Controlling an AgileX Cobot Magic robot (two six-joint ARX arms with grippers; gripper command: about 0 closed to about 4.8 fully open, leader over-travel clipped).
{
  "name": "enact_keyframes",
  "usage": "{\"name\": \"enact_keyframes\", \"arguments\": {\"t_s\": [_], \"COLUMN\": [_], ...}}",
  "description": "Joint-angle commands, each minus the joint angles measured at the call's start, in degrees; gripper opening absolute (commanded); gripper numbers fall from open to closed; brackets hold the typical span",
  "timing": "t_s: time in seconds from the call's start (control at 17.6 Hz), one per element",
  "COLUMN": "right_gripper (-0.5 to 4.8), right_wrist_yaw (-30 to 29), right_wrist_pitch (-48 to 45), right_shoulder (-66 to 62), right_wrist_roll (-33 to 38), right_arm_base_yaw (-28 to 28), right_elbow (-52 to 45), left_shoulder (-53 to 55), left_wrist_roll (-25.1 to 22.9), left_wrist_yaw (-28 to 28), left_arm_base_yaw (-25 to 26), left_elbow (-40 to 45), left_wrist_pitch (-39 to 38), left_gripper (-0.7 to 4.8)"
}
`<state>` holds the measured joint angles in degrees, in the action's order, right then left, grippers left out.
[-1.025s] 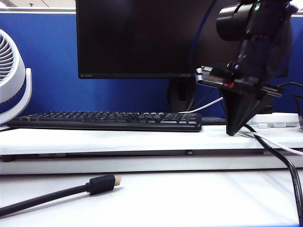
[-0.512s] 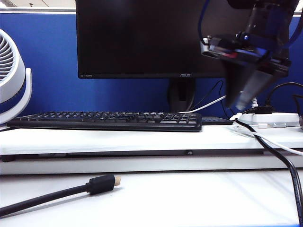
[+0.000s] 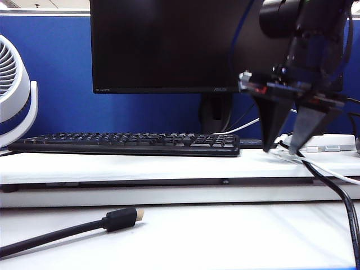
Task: Pick up the Type-C charging cable and the charging base, insert one end of the Type-C charger into the corresponding slot on the base, and finally place the plugged-in charger back on the table.
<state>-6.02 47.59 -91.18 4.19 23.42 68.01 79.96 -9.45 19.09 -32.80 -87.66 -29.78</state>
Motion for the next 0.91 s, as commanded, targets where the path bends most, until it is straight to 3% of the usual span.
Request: {"name": "enact_keyframes", "arguments": {"t_s": [0.06,0.23,0.28,0.4,0.57,0.91], "right_gripper": [2.55,2.49,2.19,-0.13,-0.01,-0.01], "right_wrist_yaw": [1.7,3.6,3.5,3.5,2.7,-5.0], "right_wrist_pitch": [0.6,1.2,1.5,2.9,3.6,3.9], "right_shoulder": [-0.3,-0.8,-1.1,-1.6,-1.4,4.6], "right_wrist_roll": [1.0,1.0,1.0,0.9,-1.9,-10.1], "right_arm_base_yaw": [0.0,0.0,0.0,0.0,0.0,0.3], "right_elbow": [0.2,0.2,0.2,0.2,0.3,0.3], "left_shoulder": [-0.4,-0.4,-0.4,-0.4,-0.4,-0.4], "left_wrist_roll": [0.1,0.1,0.1,0.1,0.1,0.1], "left_wrist_yaw": [0.5,0.5,0.5,0.5,0.5,0.5], "left_arm_base_yaw": [0.0,0.0,0.0,0.0,0.0,0.0], "left_elbow": [-0.2,-0.2,-0.2,-0.2,-0.2,-0.2], "left_wrist_pitch": [1.1,1.1,1.1,1.1,1.1,0.4], "left_gripper": [-0.05,-0.05,-0.05,-0.05,-0.05,-0.05]}}
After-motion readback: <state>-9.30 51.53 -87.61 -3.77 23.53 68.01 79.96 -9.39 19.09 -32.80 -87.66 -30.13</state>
